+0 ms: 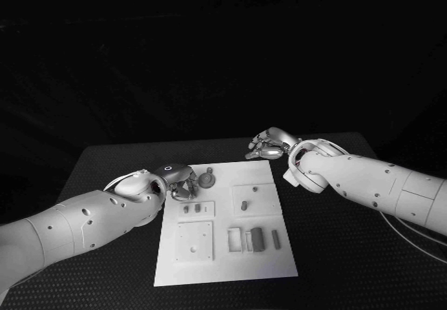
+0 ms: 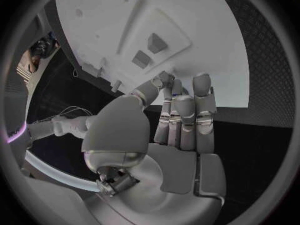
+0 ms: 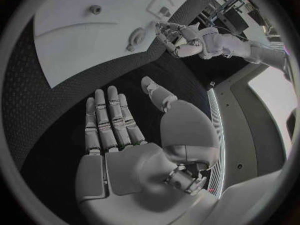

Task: Assemble the parts on the task board

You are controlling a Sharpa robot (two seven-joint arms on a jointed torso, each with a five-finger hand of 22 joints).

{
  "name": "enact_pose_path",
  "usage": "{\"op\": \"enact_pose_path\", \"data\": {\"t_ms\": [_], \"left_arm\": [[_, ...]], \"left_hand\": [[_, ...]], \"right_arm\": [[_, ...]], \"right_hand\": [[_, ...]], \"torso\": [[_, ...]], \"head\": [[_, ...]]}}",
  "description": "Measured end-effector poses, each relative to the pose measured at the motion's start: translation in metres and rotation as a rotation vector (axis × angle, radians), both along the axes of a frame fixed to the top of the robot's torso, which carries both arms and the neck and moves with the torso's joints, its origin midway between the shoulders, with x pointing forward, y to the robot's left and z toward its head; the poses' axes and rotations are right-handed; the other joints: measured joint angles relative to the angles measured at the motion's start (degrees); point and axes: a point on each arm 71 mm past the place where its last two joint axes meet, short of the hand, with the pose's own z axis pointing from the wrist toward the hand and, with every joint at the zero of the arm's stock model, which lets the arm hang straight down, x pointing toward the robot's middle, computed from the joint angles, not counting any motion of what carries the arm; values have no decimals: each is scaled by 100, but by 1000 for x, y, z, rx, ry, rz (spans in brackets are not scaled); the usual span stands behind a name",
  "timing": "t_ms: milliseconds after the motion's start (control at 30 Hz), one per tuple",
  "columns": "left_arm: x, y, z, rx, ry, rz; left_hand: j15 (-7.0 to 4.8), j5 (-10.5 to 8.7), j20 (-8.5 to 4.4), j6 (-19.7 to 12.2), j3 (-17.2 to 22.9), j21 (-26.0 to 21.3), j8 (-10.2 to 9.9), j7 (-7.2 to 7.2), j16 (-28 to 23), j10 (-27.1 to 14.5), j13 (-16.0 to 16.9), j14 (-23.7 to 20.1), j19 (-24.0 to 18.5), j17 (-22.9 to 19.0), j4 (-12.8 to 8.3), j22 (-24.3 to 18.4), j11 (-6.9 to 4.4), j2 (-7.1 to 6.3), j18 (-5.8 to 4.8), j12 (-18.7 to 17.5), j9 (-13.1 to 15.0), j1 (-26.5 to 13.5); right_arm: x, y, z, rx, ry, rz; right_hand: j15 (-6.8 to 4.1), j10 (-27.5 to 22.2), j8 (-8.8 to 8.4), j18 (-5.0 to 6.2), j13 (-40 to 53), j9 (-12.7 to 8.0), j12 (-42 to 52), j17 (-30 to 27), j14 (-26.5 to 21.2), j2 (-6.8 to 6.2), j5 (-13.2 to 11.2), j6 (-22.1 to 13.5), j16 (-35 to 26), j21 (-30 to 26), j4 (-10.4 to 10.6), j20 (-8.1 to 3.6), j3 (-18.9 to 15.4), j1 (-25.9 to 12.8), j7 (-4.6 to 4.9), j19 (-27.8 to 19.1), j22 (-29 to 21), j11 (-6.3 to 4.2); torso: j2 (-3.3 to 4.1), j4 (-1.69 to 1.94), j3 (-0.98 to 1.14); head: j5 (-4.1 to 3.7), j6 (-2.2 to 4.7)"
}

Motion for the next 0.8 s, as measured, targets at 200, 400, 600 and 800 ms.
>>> {"op": "enact_pose_path", "data": {"t_ms": [200,400,600,800], "left_arm": [[0,-1,0,4,4,-4],[1,-2,0,13,4,-5],[3,-4,0,24,-4,-5],[3,-5,0,34,-9,-7]], "left_hand": [[1,12,-1,0,0,0,0,-1,0,0,0,0,-2,0,0,0,0,1,1,0,0,1],[1,16,-40,-1,0,0,-1,-1,0,1,0,1,-6,0,0,-1,0,2,0,-5,1,3],[10,16,-45,-3,0,0,-4,-3,0,2,0,10,-1,1,0,-1,1,2,-6,-22,3,4],[11,16,-44,-6,0,0,0,-6,0,14,3,10,-1,1,0,-1,11,3,-27,-23,2,5]], "right_arm": [[0,0,0,0,0,0],[0,0,0,0,0,0],[0,0,0,0,0,0],[0,0,0,0,0,0]], "right_hand": [[0,0,0,0,0,-5,0,0,0,0,0,0,0,0,0,0,0,0,0,0,0,0],[0,0,0,0,-7,-5,0,5,0,0,0,0,0,0,0,0,0,0,0,0,5,0],[0,0,0,0,-6,-5,0,5,0,0,0,0,0,0,0,0,0,0,0,0,4,0],[0,0,0,0,-11,-5,0,4,0,0,0,0,0,0,0,0,0,0,0,0,4,0]], "torso": [[0,0,-1],[0,1,-1],[0,1,-4],[4,-1,-4]], "head": [[0,3],[-3,4],[-5,8],[-8,3]]}}
